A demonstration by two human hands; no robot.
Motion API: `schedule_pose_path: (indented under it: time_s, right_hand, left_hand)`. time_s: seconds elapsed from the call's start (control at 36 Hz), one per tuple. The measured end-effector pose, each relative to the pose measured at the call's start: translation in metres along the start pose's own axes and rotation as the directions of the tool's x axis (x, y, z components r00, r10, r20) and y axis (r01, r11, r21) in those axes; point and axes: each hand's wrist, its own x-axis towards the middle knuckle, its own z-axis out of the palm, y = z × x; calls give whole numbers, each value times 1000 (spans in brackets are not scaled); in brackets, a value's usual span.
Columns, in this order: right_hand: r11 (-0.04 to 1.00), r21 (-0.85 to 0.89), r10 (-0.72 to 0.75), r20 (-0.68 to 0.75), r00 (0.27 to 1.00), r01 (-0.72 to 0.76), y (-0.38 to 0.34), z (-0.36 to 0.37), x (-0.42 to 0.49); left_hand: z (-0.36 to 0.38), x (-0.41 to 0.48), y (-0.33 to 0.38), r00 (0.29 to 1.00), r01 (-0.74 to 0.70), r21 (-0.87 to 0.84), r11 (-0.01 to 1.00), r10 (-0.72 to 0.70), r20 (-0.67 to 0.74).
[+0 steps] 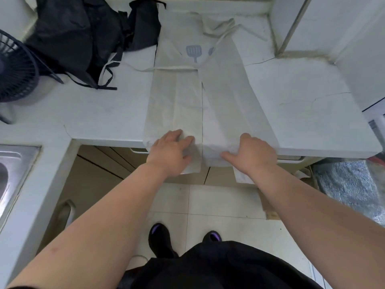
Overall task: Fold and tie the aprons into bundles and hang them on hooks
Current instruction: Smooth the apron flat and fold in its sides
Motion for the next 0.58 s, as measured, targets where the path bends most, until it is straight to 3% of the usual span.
schedule_pose_path:
  time_s: [0.22, 0.33, 0.42, 0.58]
  right_hand:
    - [997, -78, 20, -61, 998, -25, -10, 7, 3]
    - [997, -54, 49, 22, 999, -48, -19, -2, 0]
    - [997, 68, 29, 118, 993, -37, -33, -21, 2]
    - [912, 404, -154, 189, 970, 66, -70, -46, 22]
  left_hand:
    - [-4, 0, -2, 999, 18, -19, 1000, -17, 49]
    - [-9, 2, 0, 997, 38, 12, 999, -39, 71]
    - [-11, 3, 0, 997, 39, 47, 998, -42, 69]
    - [-11, 5, -2, 998, 32, 38, 999, -34, 55]
